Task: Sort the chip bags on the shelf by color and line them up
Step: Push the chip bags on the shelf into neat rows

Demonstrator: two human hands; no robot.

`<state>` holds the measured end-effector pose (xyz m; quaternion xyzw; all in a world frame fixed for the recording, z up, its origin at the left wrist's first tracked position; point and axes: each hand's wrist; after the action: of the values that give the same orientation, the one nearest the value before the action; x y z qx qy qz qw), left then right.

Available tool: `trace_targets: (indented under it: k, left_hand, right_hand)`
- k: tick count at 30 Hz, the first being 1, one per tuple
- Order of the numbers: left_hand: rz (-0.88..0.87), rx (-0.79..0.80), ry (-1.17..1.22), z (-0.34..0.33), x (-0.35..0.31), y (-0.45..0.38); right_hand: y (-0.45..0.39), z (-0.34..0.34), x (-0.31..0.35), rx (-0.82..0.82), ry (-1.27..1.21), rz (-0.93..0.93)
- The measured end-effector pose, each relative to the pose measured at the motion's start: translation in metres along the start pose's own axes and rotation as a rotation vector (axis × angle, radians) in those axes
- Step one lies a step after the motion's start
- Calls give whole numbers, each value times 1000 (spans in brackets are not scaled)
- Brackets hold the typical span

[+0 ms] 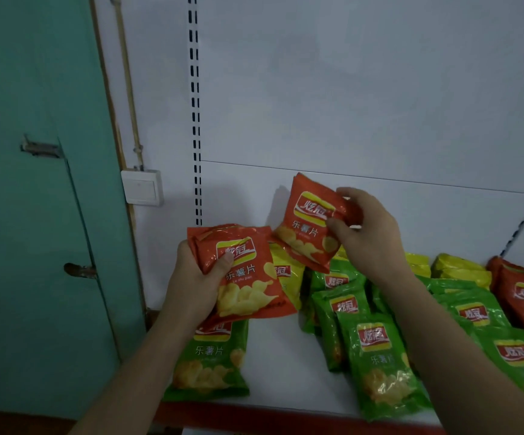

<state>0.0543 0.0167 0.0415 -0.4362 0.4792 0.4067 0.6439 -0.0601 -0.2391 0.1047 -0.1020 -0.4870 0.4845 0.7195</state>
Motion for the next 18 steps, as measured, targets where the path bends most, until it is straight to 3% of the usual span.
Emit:
trace_targets:
  k: [5, 8, 10, 15, 18]
  left_hand:
    - [-47, 7, 1, -7, -7, -3]
    - [-81, 44, 4, -16, -16, 1]
    - [-81, 97, 39, -26, -23, 8]
    - [-12, 232, 231, -61, -26, 34]
    - [44, 244, 302, -83, -21, 45]
  right_hand:
    - [17, 45, 29, -46, -365, -62]
    - [29, 55, 33, 102, -476, -42]
    - [39, 50, 31, 179, -416, -56]
    - [75, 26, 25, 17, -109, 7]
    - [100, 18, 23, -159, -170, -215]
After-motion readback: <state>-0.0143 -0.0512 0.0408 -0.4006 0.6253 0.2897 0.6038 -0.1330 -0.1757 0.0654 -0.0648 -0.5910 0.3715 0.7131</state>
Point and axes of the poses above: each hand's wrist, its own y-axis away from the middle knuckle, its own z-axis out of the back of the hand, x = y × z
